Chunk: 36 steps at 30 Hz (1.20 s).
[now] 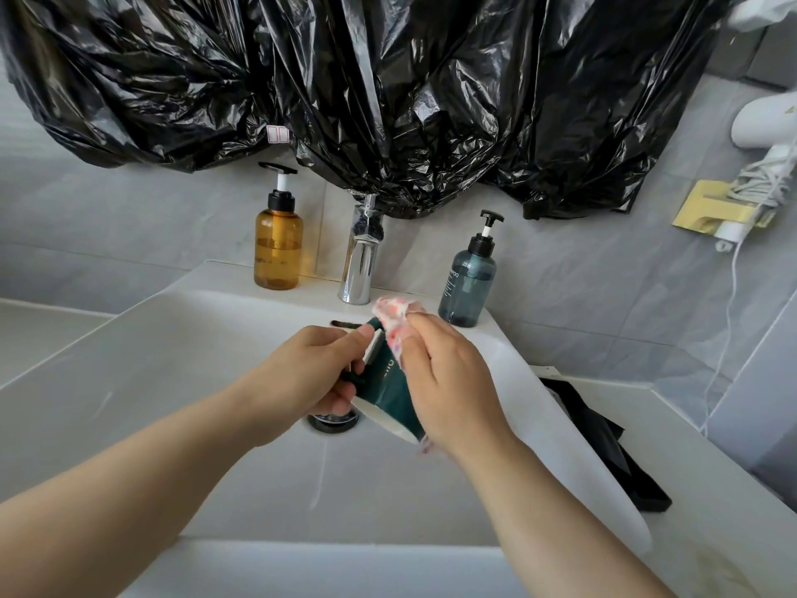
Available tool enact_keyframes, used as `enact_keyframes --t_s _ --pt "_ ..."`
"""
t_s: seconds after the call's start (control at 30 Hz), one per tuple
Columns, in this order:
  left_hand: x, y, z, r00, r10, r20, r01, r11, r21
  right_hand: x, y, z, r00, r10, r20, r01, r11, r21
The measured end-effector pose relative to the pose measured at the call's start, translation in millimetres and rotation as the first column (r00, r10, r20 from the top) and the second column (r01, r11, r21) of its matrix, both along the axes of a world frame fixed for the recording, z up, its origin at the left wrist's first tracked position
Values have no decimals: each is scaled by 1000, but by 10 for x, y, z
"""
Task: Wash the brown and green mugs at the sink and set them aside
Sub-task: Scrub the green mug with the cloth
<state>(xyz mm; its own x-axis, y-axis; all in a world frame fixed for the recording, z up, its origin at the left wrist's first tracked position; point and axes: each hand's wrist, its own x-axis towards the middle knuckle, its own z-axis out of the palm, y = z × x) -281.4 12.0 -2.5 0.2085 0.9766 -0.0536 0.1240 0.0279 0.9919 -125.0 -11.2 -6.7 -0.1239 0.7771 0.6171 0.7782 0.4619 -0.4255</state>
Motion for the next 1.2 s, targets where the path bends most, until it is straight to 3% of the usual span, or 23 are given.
enact_keyframes --t_s 0.07,0.13,0.23,0.43,0.57,0.7,0.83,0.97,1.1,1.2 --pt "18 2 12 998 27 54 -26 999 -20 -12 20 11 994 -23 106 18 999 50" --pt "11 12 26 977 77 200 -65 996 -65 -10 65 -27 980 -4 198 -18 994 110" --pt "-7 5 65 907 94 411 -54 993 -108 -11 112 -89 973 48 228 -71 993 90" --pt "-15 -56 107 842 31 539 16 997 -82 -25 106 -95 987 134 87 -142 986 90" --pt "30 -92 98 865 -14 501 37 999 -36 -57 65 -85 973 51 -226 -66 996 -57" --pt "55 -121 80 908 -85 410 88 996 12 -44 106 -34 841 -74 -536 -30 982 -184" --pt "41 -129 85 917 -128 377 126 992 31 17 119 37 719 -74 -691 -125 965 -233" --pt "23 -145 89 881 -189 433 199 980 22 54 195 62 409 -110 -906 -357 894 -270" --pt "-6 -133 102 845 -214 491 262 965 -31 138 200 115 208 -155 -966 -475 847 -239" --pt "-37 -114 104 838 -219 501 288 955 -65 204 212 183 198 -172 -965 -432 868 -243"
